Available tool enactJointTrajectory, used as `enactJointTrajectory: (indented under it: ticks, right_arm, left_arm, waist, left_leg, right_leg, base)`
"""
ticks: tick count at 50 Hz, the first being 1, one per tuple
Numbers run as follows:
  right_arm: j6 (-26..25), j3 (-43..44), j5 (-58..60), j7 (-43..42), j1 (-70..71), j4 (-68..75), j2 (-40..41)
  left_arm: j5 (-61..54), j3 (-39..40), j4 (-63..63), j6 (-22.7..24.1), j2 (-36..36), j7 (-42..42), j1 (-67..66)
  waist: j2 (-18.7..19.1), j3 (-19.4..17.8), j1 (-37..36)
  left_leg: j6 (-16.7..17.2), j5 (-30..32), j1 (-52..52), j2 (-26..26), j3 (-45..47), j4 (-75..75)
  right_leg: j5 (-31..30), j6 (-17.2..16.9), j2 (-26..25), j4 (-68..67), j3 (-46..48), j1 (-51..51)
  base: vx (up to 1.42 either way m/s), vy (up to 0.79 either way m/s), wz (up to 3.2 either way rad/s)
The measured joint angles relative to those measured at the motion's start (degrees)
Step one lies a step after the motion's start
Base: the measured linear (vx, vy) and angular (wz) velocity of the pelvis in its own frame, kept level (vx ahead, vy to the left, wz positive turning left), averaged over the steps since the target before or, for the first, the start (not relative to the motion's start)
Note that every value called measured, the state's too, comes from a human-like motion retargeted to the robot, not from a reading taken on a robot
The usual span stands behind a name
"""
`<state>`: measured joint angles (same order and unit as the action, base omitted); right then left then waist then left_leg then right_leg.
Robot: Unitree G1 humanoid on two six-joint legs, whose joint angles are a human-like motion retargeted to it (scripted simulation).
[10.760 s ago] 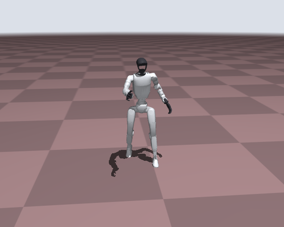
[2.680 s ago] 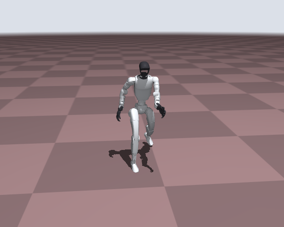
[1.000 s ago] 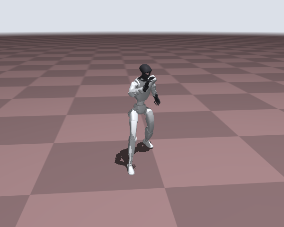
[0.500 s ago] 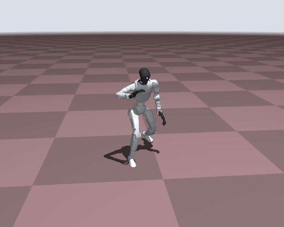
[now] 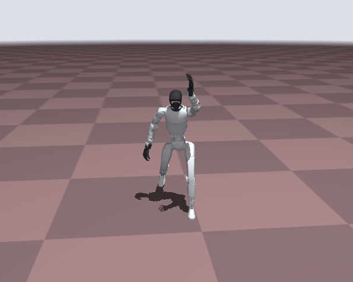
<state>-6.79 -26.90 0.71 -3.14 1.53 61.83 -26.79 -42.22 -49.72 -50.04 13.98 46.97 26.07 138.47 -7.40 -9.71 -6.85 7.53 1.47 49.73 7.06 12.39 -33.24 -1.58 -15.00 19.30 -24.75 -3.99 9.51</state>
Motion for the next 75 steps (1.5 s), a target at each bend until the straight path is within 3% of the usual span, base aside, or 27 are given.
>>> enactJointTrajectory:
  ticks: [5,8,11,14,17,21,27,33,35,41,45,46,47,48,50,51,52,54,60,62,65,67,71,72,73,74,75]
  right_arm:
    - [-4.32,-2.98,3.81,-2.19,6.74,13.46,6.03]
    - [-4.63,0.39,0.81,-4.72,15.93,13.49,12.16]
    - [-2.86,3.45,-0.24,-6.41,23.04,8.60,15.71]
    - [2.09,4.61,-2.08,-11.34,25.77,-3.48,17.39]
    - [8.11,5.16,1.58,-20.34,29.35,-16.31,18.57]
    - [8.97,5.97,8.06,-24.86,38.62,-31.73,9.94]
    - [9.86,0.02,-2.08,-33.79,70.87,-41.95,-7.45]
    - [6.06,-21.24,-7.93,-37.11,107.40,-25.79,-24.79]
    - [6.10,-25.90,-6.27,-35.08,117.44,-18.07,-28.64]
    - [6.97,-16.56,-8.49,-43.98,115.87,-20.85,-32.28]
    - [-20.97,-14.42,32.28,-60.19,89.95,-24.44,-40.01]
    - [-2.10,-9.23,25.36,-65.68,81.39,-23.91,-37.68]
    - [5.43,-5.69,23.39,-67.98,73.86,-22.35,-35.48]
    - [-9.76,-5.44,31.35,-63.91,68.39,-18.71,-33.55]
    - [5.93,1.36,19.70,-68.45,57.85,-18.45,-26.83]
    - [-33.11,1.34,44.32,-67.24,58.26,-7.72,-26.79]
    - [-62.06,2.15,63.04,-65.98,57.98,0.20,-26.74]
    - [-73.75,6.12,73.99,-63.00,54.71,3.05,-27.14]
    - [-71.32,6.63,85.69,-50.69,52.05,0.99,-32.48]
    - [-19.01,6.07,39.25,-62.31,47.30,-15.84,-32.25]
    - [-19.47,3.50,38.72,-56.01,48.57,-18.00,-36.60]
    - [10.64,4.81,24.58,-60.33,50.60,-19.61,-37.72]
    - [12.57,4.85,24.05,-61.71,49.64,-23.76,-40.65]
    - [6.29,4.60,29.81,-62.10,48.27,-24.91,-42.24]
    - [-15.93,2.19,53.35,-57.38,47.34,-20.82,-45.87]
    - [-13.85,5.90,48.57,-60.10,43.75,-26.59,-43.37]
    - [0.40,12.67,29.61,-66.55,38.82,-37.28,-37.80]
  left_arm:
    - [2.38,-9.21,14.77,6.00,9.62,4.05,6.60]
    - [3.66,-1.13,33.37,6.71,17.98,4.56,-9.09]
    - [8.25,28.94,49.95,6.29,17.83,0.21,-58.50]
    - [22.06,53.19,50.68,4.55,-2.26,-3.39,-111.18]
    - [33.94,60.95,32.55,0.18,-23.06,-8.98,-139.69]
    - [34.19,65.23,-1.71,-5.12,-32.60,-17.68,-156.00]
    - [21.70,54.58,-33.51,-6.76,-34.70,-18.62,-166.85]
    - [23.35,33.23,-16.90,-9.30,-29.68,-26.92,-183.78]
    - [32.40,37.29,-19.87,-8.90,-30.15,-33.00,-182.79]
    - [32.11,43.81,-17.58,-9.39,-38.51,-10.11,-159.65]
    - [30.09,36.77,-5.54,-8.62,-37.20,-5.53,-147.96]
    - [28.69,35.66,-5.22,-3.82,-36.25,-6.24,-146.65]
    - [27.50,35.30,-4.98,-1.24,-35.61,-6.79,-145.76]
    - [26.73,36.44,-4.90,-3.11,-35.63,-7.01,-145.72]
    - [21.50,37.46,-5.81,1.05,-35.02,-6.71,-147.71]
    - [24.43,40.09,-6.11,-3.51,-35.10,-4.76,-148.63]
    - [27.60,42.61,-6.83,-7.04,-35.26,-3.31,-149.53]
    - [34.14,46.26,-10.42,-9.21,-35.49,-3.43,-151.15]
    - [37.59,48.65,-20.96,-9.43,-31.54,-6.26,-156.52]
    - [33.62,47.16,-22.86,-3.59,-29.86,-11.34,-160.24]
    - [31.91,47.96,-21.16,-6.47,-28.18,-13.05,-164.90]
    - [30.77,47.00,-22.29,-0.67,-27.83,-15.33,-166.74]
    - [30.85,46.97,-21.77,-0.63,-28.42,-15.37,-166.68]
    - [28.48,47.09,-19.14,-2.21,-28.73,-13.34,-166.72]
    - [30.02,49.91,-20.56,-4.43,-29.84,-12.69,-164.58]
    - [28.60,52.68,-20.72,-4.80,-31.52,-10.75,-163.03]
    - [25.69,55.42,-20.25,-4.24,-33.50,-8.17,-161.78]
  waist:
    - [-7.59,-10.20,-1.82]
    - [-8.59,-15.22,-0.76]
    - [-7.97,-12.54,-0.01]
    - [-6.03,-6.16,-0.88]
    - [-4.40,-1.09,-5.02]
    - [-1.75,4.36,-11.20]
    - [-3.02,0.49,-6.61]
    - [2.90,-1.78,-0.84]
    - [8.50,-6.27,-1.10]
    - [16.53,-16.95,9.21]
    - [17.64,-17.29,7.53]
    - [17.81,-17.01,7.25]
    - [17.82,-16.65,6.90]
    - [17.52,-16.12,6.43]
    - [17.78,-14.13,6.19]
    - [17.58,-13.78,5.44]
    - [17.50,-13.53,4.91]
    - [17.78,-13.41,4.72]
    - [17.33,-12.98,4.01]
    - [17.03,-10.77,4.22]
    - [16.44,-10.24,2.94]
    - [16.93,-8.84,3.49]
    - [17.56,-8.32,5.12]
    - [17.74,-8.63,5.35]
    - [17.97,-8.83,4.96]
    - [18.08,-9.29,5.64]
    - [18.13,-9.90,6.84]
  left_leg:
    - [0.75,-9.36,17.85,6.16,7.54,-37.49]
    - [0.08,-9.74,19.04,7.45,6.54,-42.40]
    - [0.93,-9.14,16.85,6.93,6.30,-40.09]
    - [2.41,-5.90,8.86,5.90,6.74,-28.16]
    - [4.64,2.27,-4.92,4.53,4.77,-5.38]
    - [7.47,20.52,-23.88,3.41,-1.82,33.33]
    - [3.88,2.80,-30.79,-2.30,-0.88,20.74]
    - [3.55,-7.72,-31.38,0.25,-8.78,-18.00]
    - [5.79,-9.29,-42.21,4.14,-11.84,-18.09]
    - [0.22,-35.23,-53.59,11.09,-10.52,2.79]
    - [0.07,-30.99,-48.00,8.28,-14.99,4.60]
    - [1.28,-29.52,-47.86,8.09,-15.41,5.75]
    - [1.96,-28.08,-48.18,7.74,-15.69,7.49]
    - [1.58,-26.72,-49.40,7.06,-15.68,10.42]
    - [2.66,-25.08,-51.35,7.29,-16.04,15.54]
    - [2.67,-24.55,-51.76,7.19,-15.70,16.72]
    - [2.67,-24.16,-52.16,7.04,-15.54,17.60]
    - [2.65,-24.01,-53.05,6.47,-16.09,18.23]
    - [3.03,-23.87,-56.21,5.05,-17.33,20.34]
    - [1.67,-25.17,-55.21,4.55,-17.66,18.56]
    - [2.51,-23.65,-57.76,4.25,-16.50,21.75]
    - [3.84,-23.65,-57.17,5.06,-16.04,22.37]
    - [3.73,-23.18,-57.10,5.37,-15.83,24.31]
    - [3.58,-23.13,-57.15,5.67,-15.47,24.88]
    - [3.41,-23.26,-56.97,6.19,-14.71,24.78]
    - [3.16,-24.00,-56.33,6.94,-14.27,23.39]
    - [2.87,-25.04,-55.46,7.80,-13.99,21.36]
  right_leg:
    - [32.89,7.23,18.45,-23.40,5.36,-4.77]
    - [35.88,6.02,18.83,-27.42,3.11,-3.92]
    - [30.88,5.34,16.90,-23.05,3.20,-1.51]
    - [13.63,5.21,12.24,-14.85,2.01,-1.37]
    - [-7.78,2.67,3.64,-5.87,-1.33,-2.13]
    - [-10.20,0.00,-9.35,1.15,-3.49,-8.36]
    - [-3.52,1.67,-11.10,12.85,4.29,-25.93]
    - [-9.27,1.84,-10.72,14.75,11.86,-42.44]
    - [0.37,4.55,-8.91,-7.55,17.52,-47.14]
    - [5.86,2.20,5.15,-28.08,26.90,-53.00]
    - [0.02,3.70,6.56,-16.25,29.84,-49.86]
    - [-1.74,3.12,5.93,-12.06,31.00,-47.66]
    - [-3.46,2.51,5.48,-8.25,31.93,-45.70]
    - [-5.10,1.80,5.39,-5.20,32.38,-44.25]
    - [-7.82,0.00,4.19,0.41,34.34,-41.38]
    - [-8.73,0.00,3.68,2.20,34.66,-40.91]
    - [-9.47,0.00,3.38,3.70,34.98,-40.32]
    - [-10.15,0.00,3.78,5.21,35.58,-38.62]
    - [-11.27,0.00,5.72,6.68,36.64,-34.74]
    - [-11.29,0.00,6.34,7.00,36.82,-34.47]
    - [-12.59,0.00,5.13,9.56,36.05,-33.52]
    - [-12.57,0.00,3.87,10.85,36.45,-33.95]
    - [-8.69,0.00,3.14,8.88,33.14,-36.22]
    - [-6.83,0.00,2.04,7.12,29.59,-38.02]
    - [-5.90,0.00,-0.11,5.52,24.87,-40.24]
    - [-5.61,0.00,-2.68,4.10,20.47,-42.08]
    - [-5.64,0.00,-5.45,2.78,16.23,-43.73]
  base:
    - [-0.21,0.08,-0.61]
    - [-0.08,-0.04,-0.20]
    - [0.18,-0.03,0.06]
    - [0.36,-0.03,-0.21]
    - [0.37,-0.10,-0.33]
    - [0.19,-0.12,0.22]
    - [-0.08,-0.19,1.59]
    - [-0.12,-0.17,2.20]
    - [-0.05,-0.02,1.77]
    - [-0.38,0.16,2.27]
    - [-0.41,0.17,0.91]
    - [-0.27,0.15,0.52]
    - [-0.19,0.16,0.39]
    - [-0.14,0.16,0.30]
    - [-0.09,0.12,0.16]
    - [-0.07,0.08,-0.01]
    - [-0.05,0.08,-0.01]
    - [-0.01,0.12,0.25]
    - [0.02,0.12,0.25]
    - [0.05,0.11,0.06]
    - [0.03,0.03,-0.33]
    - [0.01,0.00,-0.10]
    - [0.00,0.00,0.00]
    - [0.05,-0.03,-0.35]
    - [0.05,-0.10,-0.51]
    - [0.06,-0.17,-0.60]
    - [0.08,-0.10,-0.42]
